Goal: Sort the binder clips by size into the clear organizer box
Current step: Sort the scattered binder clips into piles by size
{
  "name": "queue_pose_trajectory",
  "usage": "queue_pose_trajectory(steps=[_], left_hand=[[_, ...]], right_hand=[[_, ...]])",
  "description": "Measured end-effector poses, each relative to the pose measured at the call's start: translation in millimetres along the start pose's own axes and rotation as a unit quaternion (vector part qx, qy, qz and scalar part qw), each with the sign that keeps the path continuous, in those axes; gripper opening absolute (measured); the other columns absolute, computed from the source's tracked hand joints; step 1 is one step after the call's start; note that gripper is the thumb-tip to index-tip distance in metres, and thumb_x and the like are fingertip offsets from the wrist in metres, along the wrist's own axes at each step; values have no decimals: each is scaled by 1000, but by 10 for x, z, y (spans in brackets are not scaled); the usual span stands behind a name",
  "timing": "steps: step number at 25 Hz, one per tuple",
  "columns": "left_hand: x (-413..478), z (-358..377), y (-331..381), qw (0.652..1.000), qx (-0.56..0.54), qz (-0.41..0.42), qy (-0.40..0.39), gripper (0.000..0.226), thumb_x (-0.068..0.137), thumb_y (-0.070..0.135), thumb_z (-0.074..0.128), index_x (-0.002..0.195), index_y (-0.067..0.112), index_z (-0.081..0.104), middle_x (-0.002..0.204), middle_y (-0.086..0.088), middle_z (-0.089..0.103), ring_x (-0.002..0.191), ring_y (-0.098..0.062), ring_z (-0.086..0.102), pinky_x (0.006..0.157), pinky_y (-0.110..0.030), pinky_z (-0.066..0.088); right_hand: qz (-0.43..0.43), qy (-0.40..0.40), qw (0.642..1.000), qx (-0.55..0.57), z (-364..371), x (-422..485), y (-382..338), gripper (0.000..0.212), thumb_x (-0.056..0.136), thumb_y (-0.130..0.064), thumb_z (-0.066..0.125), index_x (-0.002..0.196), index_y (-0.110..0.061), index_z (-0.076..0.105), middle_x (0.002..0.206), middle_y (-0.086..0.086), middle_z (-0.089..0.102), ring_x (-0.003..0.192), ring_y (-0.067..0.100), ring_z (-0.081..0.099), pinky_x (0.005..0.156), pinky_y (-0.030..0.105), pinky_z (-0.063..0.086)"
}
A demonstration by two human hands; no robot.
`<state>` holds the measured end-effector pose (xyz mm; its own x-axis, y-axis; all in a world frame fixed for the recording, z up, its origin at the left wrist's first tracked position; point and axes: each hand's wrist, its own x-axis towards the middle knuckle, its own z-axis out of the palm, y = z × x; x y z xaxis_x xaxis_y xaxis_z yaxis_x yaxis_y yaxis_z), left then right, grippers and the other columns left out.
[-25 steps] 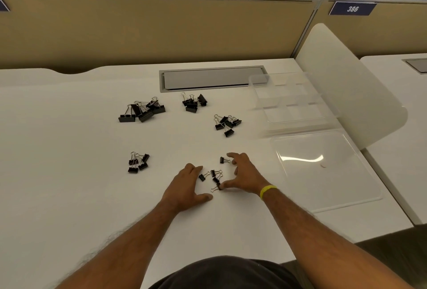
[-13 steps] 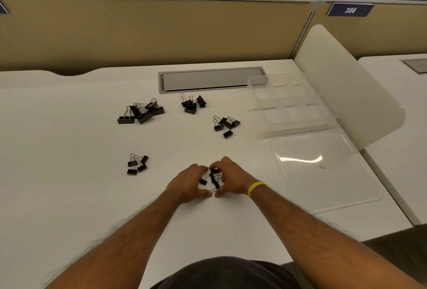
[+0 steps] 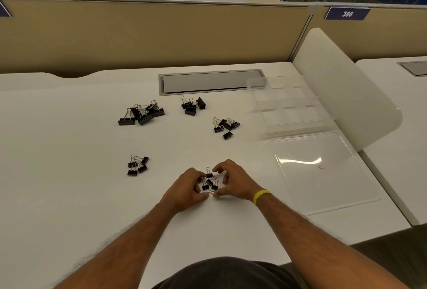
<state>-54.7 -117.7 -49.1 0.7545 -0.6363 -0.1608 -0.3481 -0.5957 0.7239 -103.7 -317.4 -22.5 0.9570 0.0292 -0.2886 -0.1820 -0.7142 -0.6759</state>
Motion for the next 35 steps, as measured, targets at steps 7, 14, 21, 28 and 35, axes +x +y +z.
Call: queue_pose_trajectory(steps=[7, 14, 21, 28, 35], left_hand=[[100, 10, 97, 997, 60, 33, -39, 88, 73, 41, 75, 147, 25, 29, 153, 14, 26, 120, -12, 52, 90, -22, 45], [52, 16, 102, 998, 42, 33, -22, 64, 80, 31, 70, 138, 23, 44, 135, 14, 42, 80, -2, 52, 75, -11, 38], [-87, -5, -13, 998, 2, 59, 3, 59, 77, 31, 74, 129, 31, 47, 120, 21, 44, 75, -8, 56, 71, -24, 50], [-97, -136, -55, 988, 78, 99, 85, 48, 84, 45, 64, 127, 26, 51, 123, 11, 49, 97, -4, 53, 82, -15, 44], [-118, -427, -148, 962, 230, 64, 131, 74, 82, 71, 43, 138, 23, 44, 149, -3, 41, 138, -21, 36, 110, -42, 32]], right_hand=[[31, -36, 997, -61, 20, -10, 63, 80, 61, -28, 89, 131, -21, 50, 108, -5, 46, 87, 3, 47, 79, 19, 39], [17, 1, 998, -65, 98, -2, 47, 57, 68, -28, 82, 120, -20, 59, 104, -1, 52, 90, 8, 50, 80, 21, 42], [14, 53, 998, -23, 67, -61, 71, 37, 78, -13, 72, 114, -17, 61, 97, -2, 54, 70, 3, 47, 78, 25, 47], [-29, 102, 994, -19, 101, -6, -87, 31, 82, -17, 69, 112, -17, 61, 99, -3, 54, 83, 10, 52, 76, 19, 45], [-93, 106, 983, -115, 88, 161, -389, 41, 87, -33, 66, 125, -19, 55, 126, -2, 52, 117, 16, 45, 97, 30, 43]])
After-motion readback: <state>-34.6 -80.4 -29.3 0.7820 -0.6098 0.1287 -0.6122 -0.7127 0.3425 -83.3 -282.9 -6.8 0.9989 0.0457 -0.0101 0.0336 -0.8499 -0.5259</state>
